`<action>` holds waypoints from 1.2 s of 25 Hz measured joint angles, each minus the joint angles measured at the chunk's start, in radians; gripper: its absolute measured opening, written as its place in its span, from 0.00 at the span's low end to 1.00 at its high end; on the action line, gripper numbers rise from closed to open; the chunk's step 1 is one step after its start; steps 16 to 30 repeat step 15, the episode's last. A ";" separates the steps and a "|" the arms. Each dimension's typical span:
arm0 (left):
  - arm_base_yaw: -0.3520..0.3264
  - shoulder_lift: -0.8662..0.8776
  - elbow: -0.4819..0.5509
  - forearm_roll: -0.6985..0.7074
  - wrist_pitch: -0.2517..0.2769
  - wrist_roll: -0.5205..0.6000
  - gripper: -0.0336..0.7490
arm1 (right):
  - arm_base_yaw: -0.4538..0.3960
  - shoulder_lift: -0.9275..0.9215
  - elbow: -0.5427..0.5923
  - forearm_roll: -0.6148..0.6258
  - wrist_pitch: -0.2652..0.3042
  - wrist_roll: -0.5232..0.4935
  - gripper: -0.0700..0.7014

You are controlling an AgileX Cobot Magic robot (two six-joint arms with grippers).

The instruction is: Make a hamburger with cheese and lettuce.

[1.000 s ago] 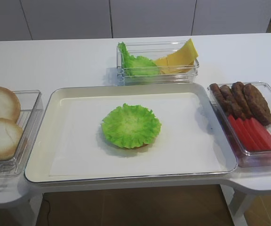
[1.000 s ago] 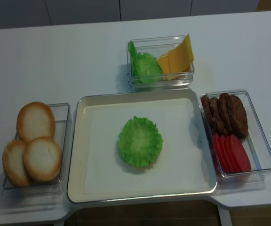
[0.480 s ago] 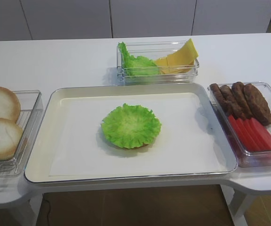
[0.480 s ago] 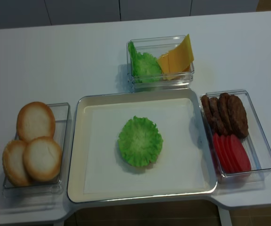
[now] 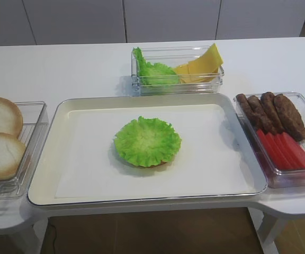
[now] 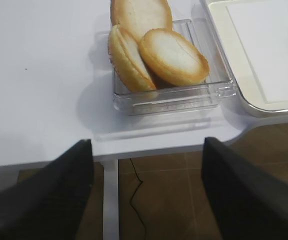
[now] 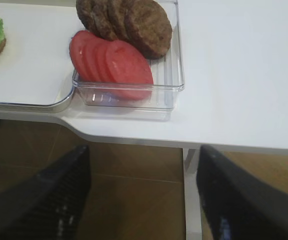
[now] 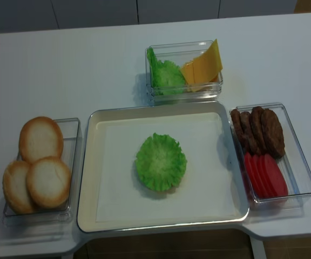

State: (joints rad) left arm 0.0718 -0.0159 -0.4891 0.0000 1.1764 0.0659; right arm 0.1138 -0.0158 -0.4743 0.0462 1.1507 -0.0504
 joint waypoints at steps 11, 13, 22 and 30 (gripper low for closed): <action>0.000 0.000 0.000 0.000 0.000 0.000 0.67 | -0.003 0.000 0.000 -0.001 0.000 0.000 0.74; 0.000 0.000 0.000 0.000 0.000 0.000 0.67 | -0.003 0.000 0.000 -0.001 0.000 0.000 0.74; 0.000 0.000 0.000 0.000 0.000 0.000 0.67 | -0.003 0.000 0.000 -0.001 0.000 0.000 0.74; 0.000 0.000 0.000 0.000 0.000 0.000 0.67 | -0.003 0.000 0.000 -0.001 0.000 0.000 0.74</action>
